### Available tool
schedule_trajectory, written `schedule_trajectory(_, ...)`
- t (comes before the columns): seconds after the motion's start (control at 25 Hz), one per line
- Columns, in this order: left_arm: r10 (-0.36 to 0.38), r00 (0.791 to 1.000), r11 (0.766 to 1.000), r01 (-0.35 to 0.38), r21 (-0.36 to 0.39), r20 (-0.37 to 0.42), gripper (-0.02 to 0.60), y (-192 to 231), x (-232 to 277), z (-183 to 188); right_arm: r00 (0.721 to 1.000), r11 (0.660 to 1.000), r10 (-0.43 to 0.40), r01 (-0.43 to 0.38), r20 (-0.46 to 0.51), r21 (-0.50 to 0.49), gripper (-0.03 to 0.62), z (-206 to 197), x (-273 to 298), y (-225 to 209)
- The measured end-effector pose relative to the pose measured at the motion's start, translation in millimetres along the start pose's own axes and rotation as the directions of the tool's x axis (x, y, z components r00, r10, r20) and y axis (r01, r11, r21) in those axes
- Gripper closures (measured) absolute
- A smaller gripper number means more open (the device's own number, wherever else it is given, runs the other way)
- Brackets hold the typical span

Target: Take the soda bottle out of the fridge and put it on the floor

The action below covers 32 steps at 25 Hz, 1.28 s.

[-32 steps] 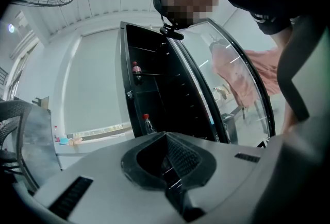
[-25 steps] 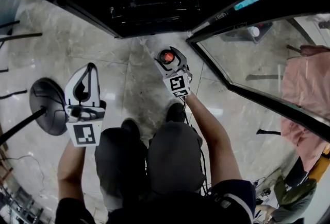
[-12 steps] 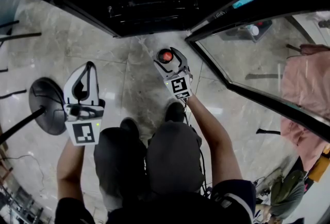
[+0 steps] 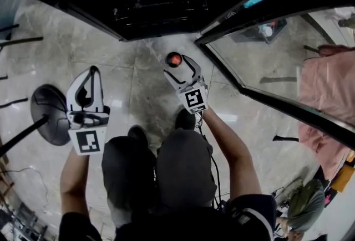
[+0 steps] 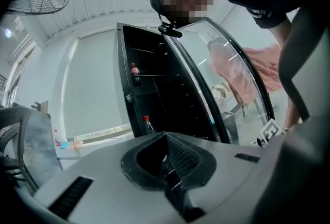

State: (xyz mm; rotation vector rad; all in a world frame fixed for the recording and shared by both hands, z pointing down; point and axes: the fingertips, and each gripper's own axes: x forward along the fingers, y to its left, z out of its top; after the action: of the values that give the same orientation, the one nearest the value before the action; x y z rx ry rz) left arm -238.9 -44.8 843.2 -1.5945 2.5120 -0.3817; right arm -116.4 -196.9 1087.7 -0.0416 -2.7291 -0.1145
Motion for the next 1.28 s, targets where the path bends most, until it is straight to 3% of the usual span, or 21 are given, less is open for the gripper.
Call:
schedule_trajectory(0.12, 0.000, 1.000, 1.000, 0.000, -0.008, -0.004, 0.558, 1, -1, 6, 0.999, 1.000, -0.019, 0.019, -0.035, -0.016, 0.238, -1, -10, -1)
schedule_trajectory(0.2, -0.004, 1.000, 1.000, 0.004, -0.008, -0.010, 0.558, 2, -2, 11, 0.999, 0.999, -0.041, 0.040, -0.034, -0.030, 0.276, 4, -20, -2)
schedule_trajectory(0.48, -0.012, 1.000, 1.000, 0.012, -0.003, -0.011, 0.558, 9, -4, 33, 0.996, 0.997, -0.065, 0.067, 0.056, -0.034, 0.427, 62, -49, -8)
schedule_trajectory(0.64, -0.014, 1.000, 1.000, 0.014, -0.002, -0.013, 0.558, 16, -1, 56, 0.995, 0.997, -0.065, 0.067, 0.081, -0.025, 0.465, 96, -64, -12)
schedule_trajectory(0.96, -0.023, 0.999, 0.999, 0.023, -0.029, -0.023, 0.558, 28, -4, 136, 0.986, 0.996, -0.075, 0.081, 0.148, -0.036, 0.560, 203, -111, -16)
schedule_trajectory(1.28, -0.010, 0.999, 0.998, 0.007, -0.059, -0.047, 0.558, 39, -9, 236, 0.984, 0.996, -0.085, 0.082, 0.155, 0.023, 0.574, 315, -168, -21)
